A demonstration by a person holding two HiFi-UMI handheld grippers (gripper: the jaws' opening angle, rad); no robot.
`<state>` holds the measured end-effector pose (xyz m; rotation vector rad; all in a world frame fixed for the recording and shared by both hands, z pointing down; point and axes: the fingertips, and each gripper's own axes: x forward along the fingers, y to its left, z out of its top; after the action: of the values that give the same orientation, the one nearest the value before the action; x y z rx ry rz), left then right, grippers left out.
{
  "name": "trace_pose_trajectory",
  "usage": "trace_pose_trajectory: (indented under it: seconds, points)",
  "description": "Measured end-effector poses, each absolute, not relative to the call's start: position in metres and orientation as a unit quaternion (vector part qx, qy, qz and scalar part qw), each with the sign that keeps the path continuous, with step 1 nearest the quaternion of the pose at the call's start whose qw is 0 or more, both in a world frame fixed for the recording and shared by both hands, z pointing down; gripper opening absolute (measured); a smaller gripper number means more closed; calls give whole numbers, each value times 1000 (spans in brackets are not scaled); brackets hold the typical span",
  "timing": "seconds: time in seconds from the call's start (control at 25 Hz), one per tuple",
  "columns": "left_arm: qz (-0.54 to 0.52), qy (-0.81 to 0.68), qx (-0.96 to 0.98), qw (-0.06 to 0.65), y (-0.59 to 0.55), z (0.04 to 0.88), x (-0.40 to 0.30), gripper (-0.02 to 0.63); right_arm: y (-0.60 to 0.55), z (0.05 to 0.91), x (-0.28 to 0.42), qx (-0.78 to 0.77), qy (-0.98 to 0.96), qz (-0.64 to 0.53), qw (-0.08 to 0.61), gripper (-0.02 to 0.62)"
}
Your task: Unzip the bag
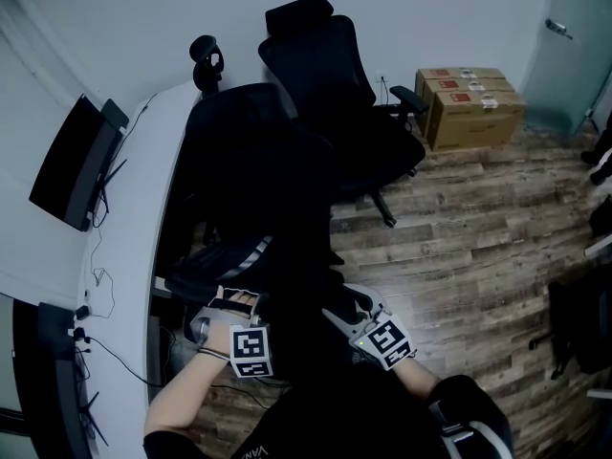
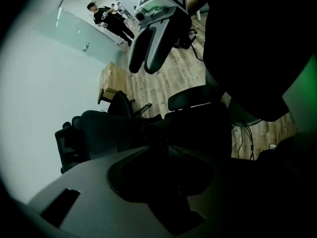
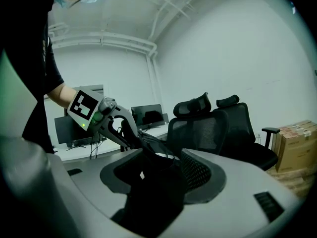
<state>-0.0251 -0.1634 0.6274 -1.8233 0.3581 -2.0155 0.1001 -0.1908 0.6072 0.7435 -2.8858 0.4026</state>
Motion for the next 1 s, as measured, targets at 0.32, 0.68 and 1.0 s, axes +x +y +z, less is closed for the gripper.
trace_pose_trajectory:
  seconds: [0.32,0.68,1.0]
  points:
    - [-664,182,-698,198,-167,603,-12,69,-183,606,93,231,-962,133,64,221]
    - [-602,280,-729,169,-177,579,-15,55,-179,601,58,187,-974,100,73,221]
    - [-522,389,-753,97,-185,562,-29,52,-172,597,-7,91,-991,-5,103,241]
